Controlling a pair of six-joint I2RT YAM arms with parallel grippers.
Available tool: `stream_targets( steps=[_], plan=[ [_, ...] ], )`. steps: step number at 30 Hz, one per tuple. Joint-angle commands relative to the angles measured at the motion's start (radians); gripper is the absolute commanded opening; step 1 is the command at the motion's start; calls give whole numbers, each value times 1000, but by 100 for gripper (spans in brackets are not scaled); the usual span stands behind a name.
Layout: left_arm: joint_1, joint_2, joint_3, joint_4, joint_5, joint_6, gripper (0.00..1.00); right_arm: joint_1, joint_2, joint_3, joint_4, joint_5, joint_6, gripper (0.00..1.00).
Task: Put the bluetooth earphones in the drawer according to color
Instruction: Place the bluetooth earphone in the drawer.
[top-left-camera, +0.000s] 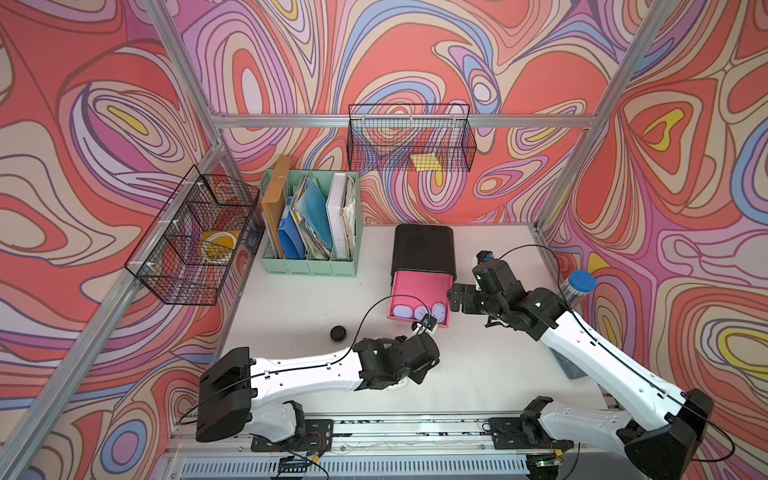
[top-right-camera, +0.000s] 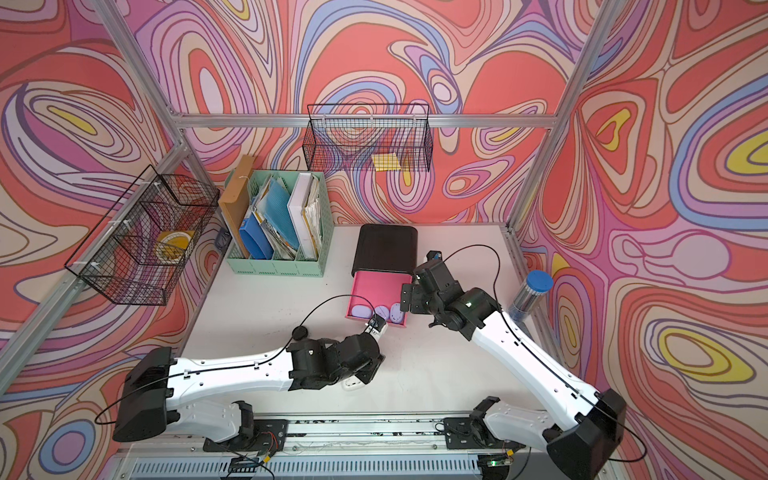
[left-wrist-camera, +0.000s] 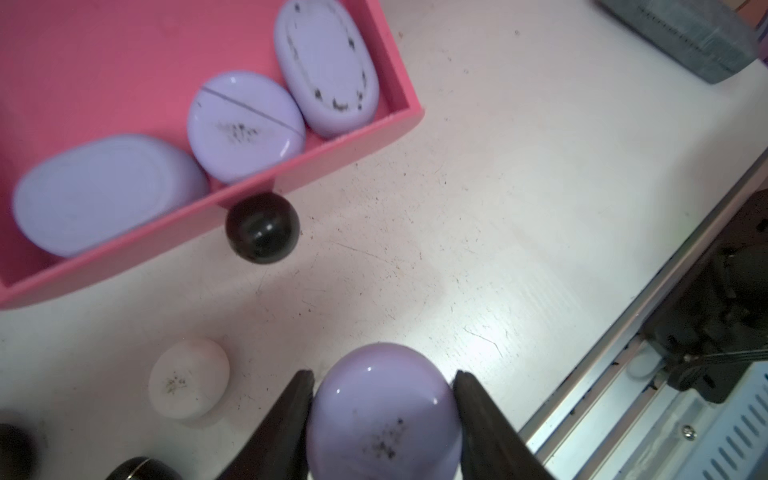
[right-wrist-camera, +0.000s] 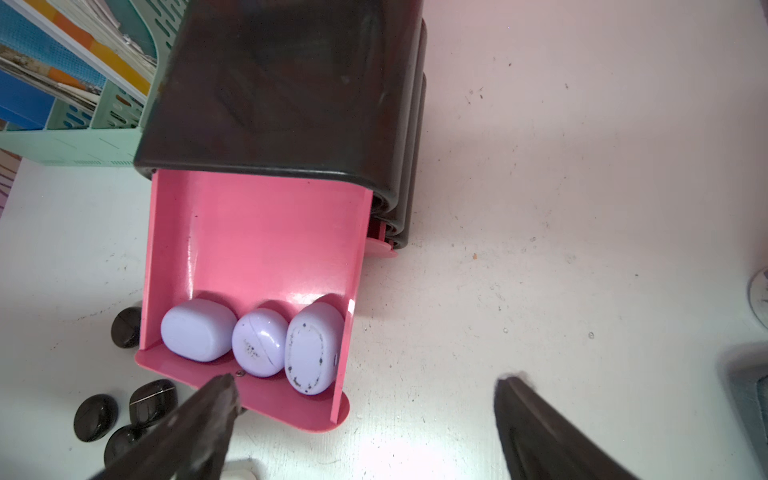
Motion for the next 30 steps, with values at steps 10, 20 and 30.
stream_targets(
  steps=[10,20,30],
  plan=[
    [244,133,321,-182,157,179,40,-34,-78,-123,15,-65,52,98],
    [346,323,493,-191,188,208,44,-32,-193,-264,143,-433,-20,97],
    [375,369,571,-188,188,205,73,-31,-269,-427,277,-721,32,91]
  ],
)
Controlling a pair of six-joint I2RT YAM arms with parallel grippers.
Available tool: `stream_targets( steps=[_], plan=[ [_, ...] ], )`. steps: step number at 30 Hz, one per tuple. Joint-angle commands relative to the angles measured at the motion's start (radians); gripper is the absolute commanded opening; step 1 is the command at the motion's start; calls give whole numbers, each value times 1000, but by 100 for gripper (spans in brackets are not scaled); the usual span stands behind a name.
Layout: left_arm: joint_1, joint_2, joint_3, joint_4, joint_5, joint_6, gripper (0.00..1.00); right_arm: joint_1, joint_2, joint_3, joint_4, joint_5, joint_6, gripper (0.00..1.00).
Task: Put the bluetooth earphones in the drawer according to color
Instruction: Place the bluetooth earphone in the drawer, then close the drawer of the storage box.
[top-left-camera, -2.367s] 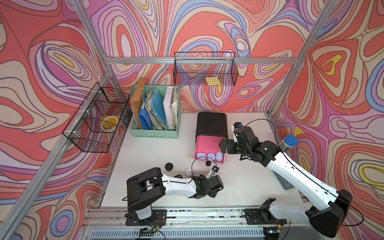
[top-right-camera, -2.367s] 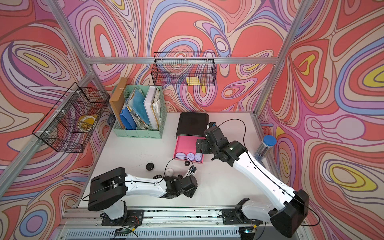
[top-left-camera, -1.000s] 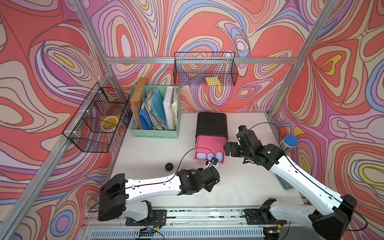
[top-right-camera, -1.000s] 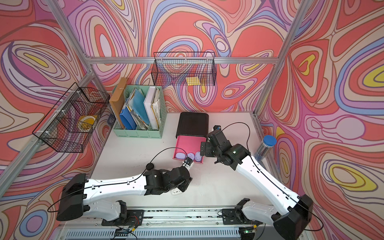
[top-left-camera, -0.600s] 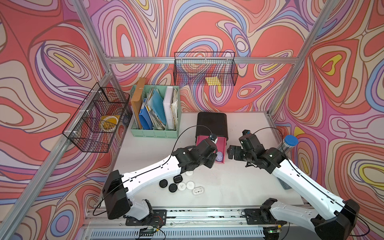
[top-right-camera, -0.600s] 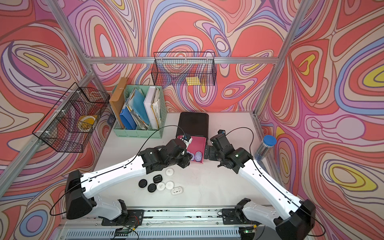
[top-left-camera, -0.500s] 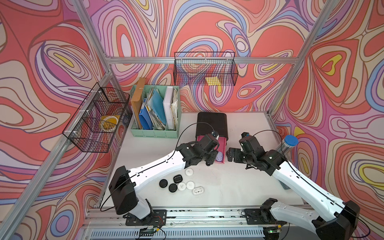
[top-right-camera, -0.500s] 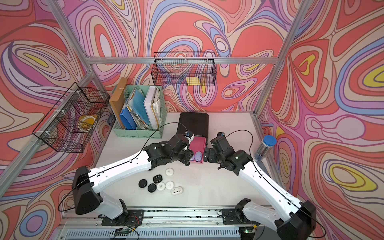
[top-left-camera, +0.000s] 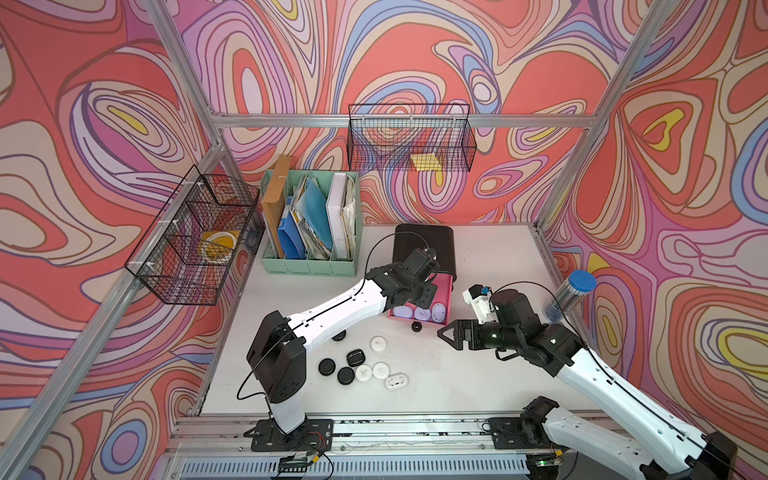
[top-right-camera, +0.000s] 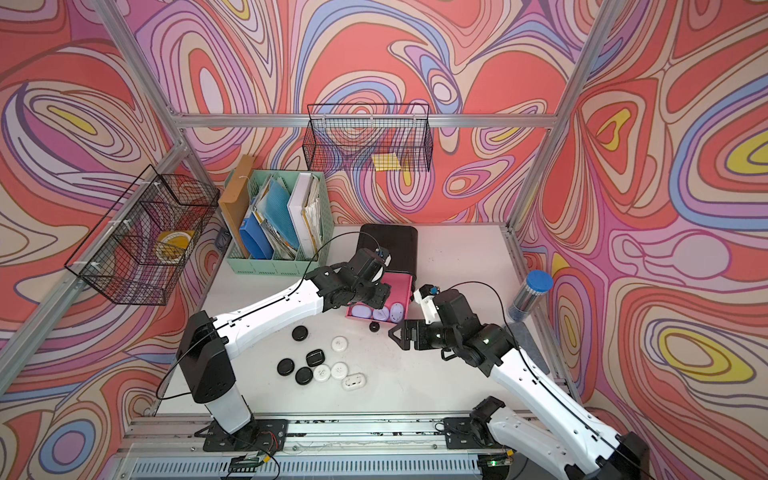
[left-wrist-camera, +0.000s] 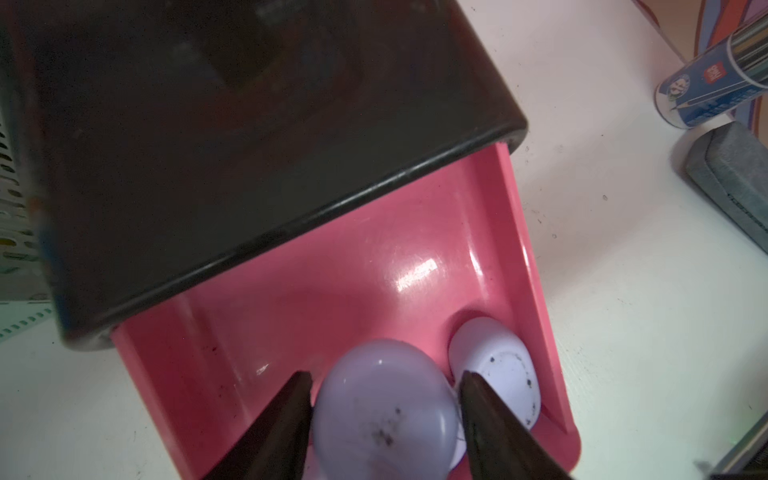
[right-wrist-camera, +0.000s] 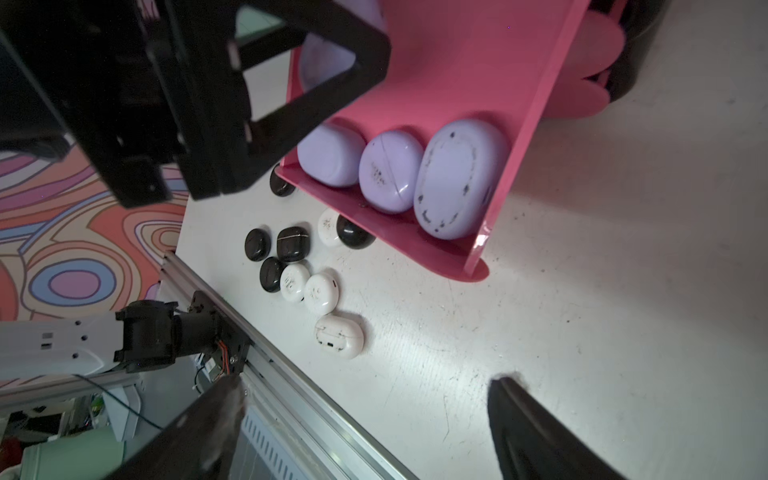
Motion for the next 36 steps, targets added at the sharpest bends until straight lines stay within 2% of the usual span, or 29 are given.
stream_targets(
  steps=[1,9,13,19,26,30,36],
  plan=[
    [5,15,53,-27,1,13,76,-3,4,-64,96,-117,45,91],
    [58,23,141,-64,13,24,83,29,11,-155,234,-102,142,86],
    [120,41,235,-111,37,19,87,96,46,-178,296,-45,170,83],
    [215,139,402,-175,54,10,96,258,127,-197,433,123,208,81],
    [275,302,554,-224,76,12,97,392,258,-185,553,318,253,79],
    [278,354,583,-221,70,19,96,430,332,-180,634,384,263,74],
    [285,397,572,-220,53,31,95,434,400,-145,652,505,263,61]
  ],
)
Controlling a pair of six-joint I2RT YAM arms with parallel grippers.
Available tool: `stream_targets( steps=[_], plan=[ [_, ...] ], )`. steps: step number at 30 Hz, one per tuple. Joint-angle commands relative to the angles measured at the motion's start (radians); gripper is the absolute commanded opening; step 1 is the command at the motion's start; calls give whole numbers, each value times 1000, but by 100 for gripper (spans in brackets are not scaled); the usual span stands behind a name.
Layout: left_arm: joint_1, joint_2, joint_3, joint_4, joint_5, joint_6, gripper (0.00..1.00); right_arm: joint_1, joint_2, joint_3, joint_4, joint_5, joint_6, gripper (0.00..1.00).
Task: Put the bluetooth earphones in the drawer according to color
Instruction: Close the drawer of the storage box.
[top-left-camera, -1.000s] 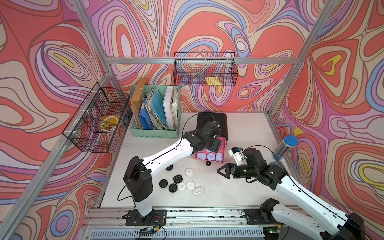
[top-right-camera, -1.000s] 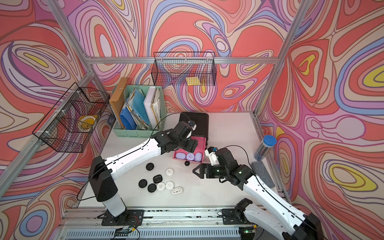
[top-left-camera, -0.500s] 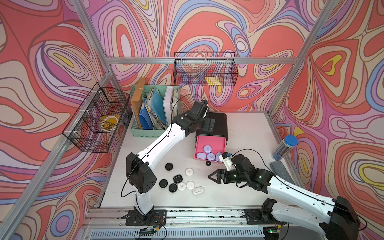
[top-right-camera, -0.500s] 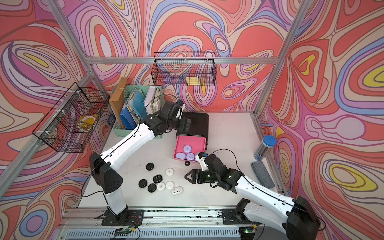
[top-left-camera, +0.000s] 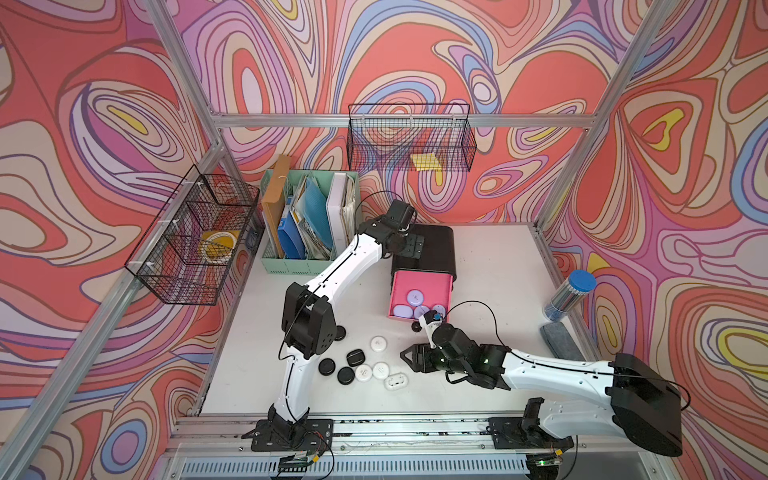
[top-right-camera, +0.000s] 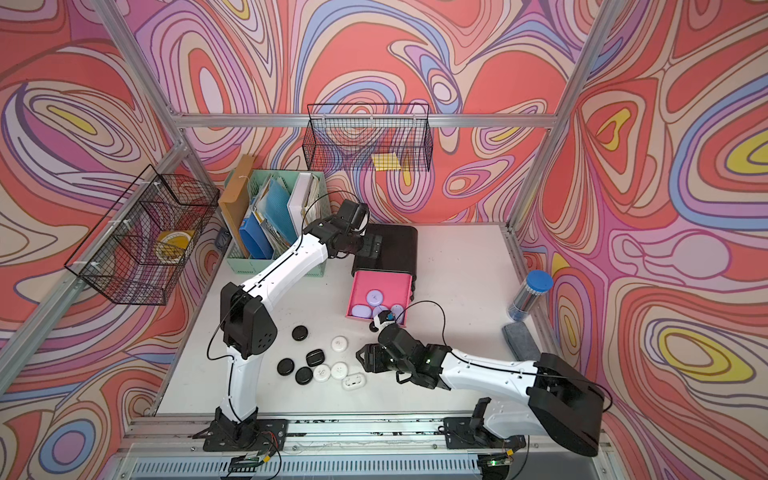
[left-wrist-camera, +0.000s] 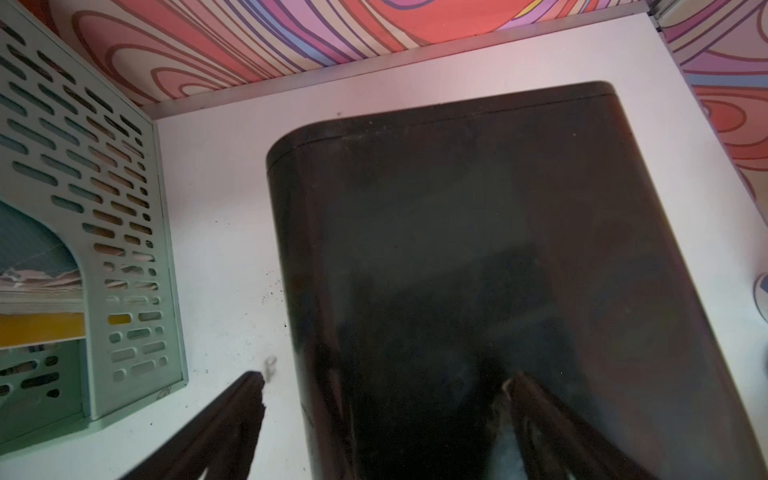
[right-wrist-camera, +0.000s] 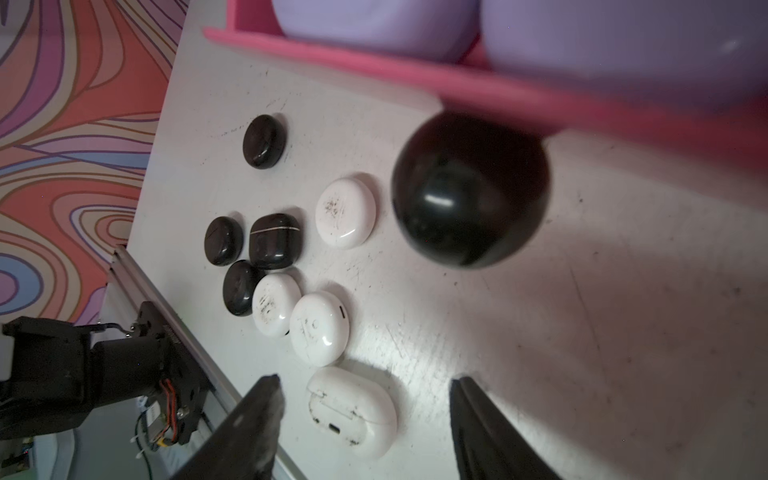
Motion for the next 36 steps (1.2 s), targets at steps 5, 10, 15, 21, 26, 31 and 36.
stream_targets(
  steps=[5,10,15,21,26,31,36],
  plan=[
    [12,44,-26,-23,-10,21,92,6,18,83,-3,230,-7,59],
    [16,21,-88,19,3,14,90,3,15,139,-66,309,-29,54],
    [16,9,-124,36,15,10,89,-37,2,176,-100,312,-47,52],
    [17,-2,-153,50,25,9,88,-75,-17,202,-85,270,-86,52],
    [17,-13,-167,56,32,7,86,-112,-14,225,-83,237,-95,50],
    [17,-23,-181,62,34,7,86,-148,-25,237,-62,199,-107,49],
    [17,-31,-193,66,40,6,85,-177,-3,256,-37,166,-111,48]
  ],
)
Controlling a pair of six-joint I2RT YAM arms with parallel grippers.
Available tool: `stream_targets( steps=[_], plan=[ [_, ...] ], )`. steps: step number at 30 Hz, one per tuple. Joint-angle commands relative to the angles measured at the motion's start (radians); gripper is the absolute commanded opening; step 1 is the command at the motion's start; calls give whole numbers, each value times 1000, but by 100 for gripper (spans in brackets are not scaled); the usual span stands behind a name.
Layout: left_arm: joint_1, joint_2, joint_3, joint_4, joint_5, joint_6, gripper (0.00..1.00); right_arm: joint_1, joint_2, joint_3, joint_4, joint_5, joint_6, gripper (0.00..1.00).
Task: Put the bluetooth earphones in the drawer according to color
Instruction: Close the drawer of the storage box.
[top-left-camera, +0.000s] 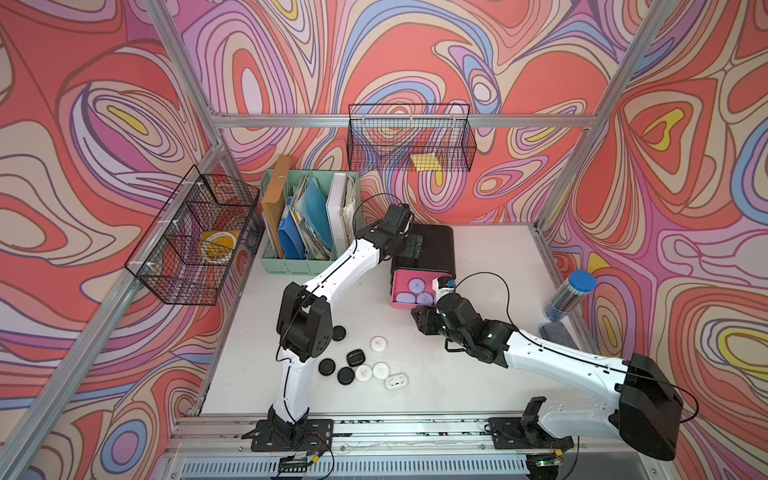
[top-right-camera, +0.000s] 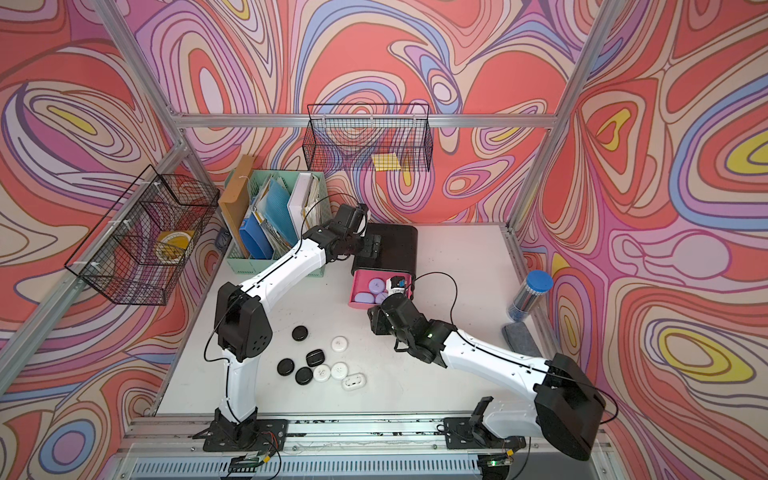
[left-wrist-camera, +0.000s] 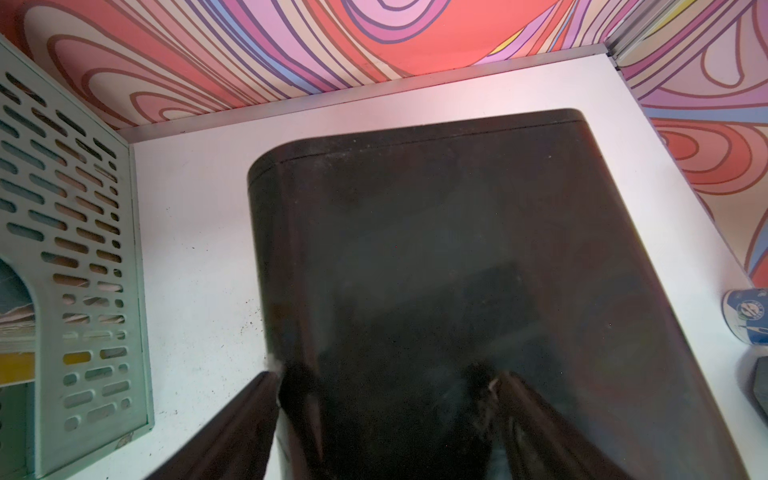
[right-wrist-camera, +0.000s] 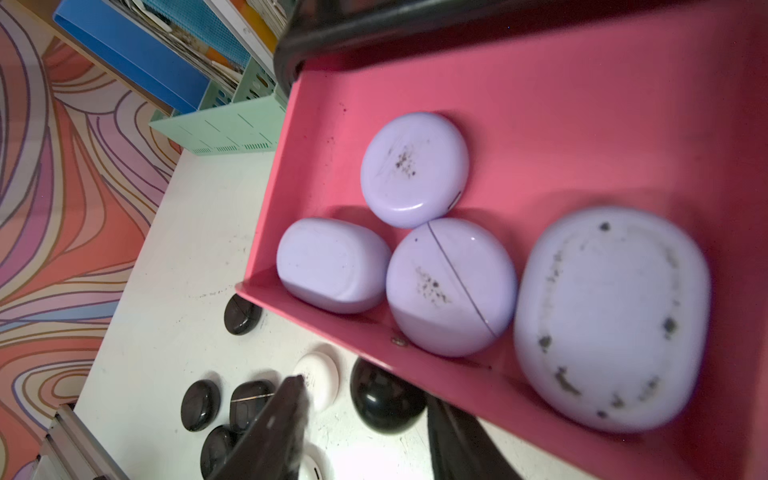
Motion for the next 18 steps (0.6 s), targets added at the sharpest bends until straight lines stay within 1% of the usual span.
stream_targets(
  steps=[1,5,18],
  plan=[
    [9,10,-51,-117,1,12,85,-34,12,48,63,-16,-21,46],
    [9,-4,-68,-111,9,6,85,-78,52,69,72,-28,-23,44],
    [8,-38,-100,-96,39,-7,84,-238,206,168,171,-161,-67,45]
  ],
)
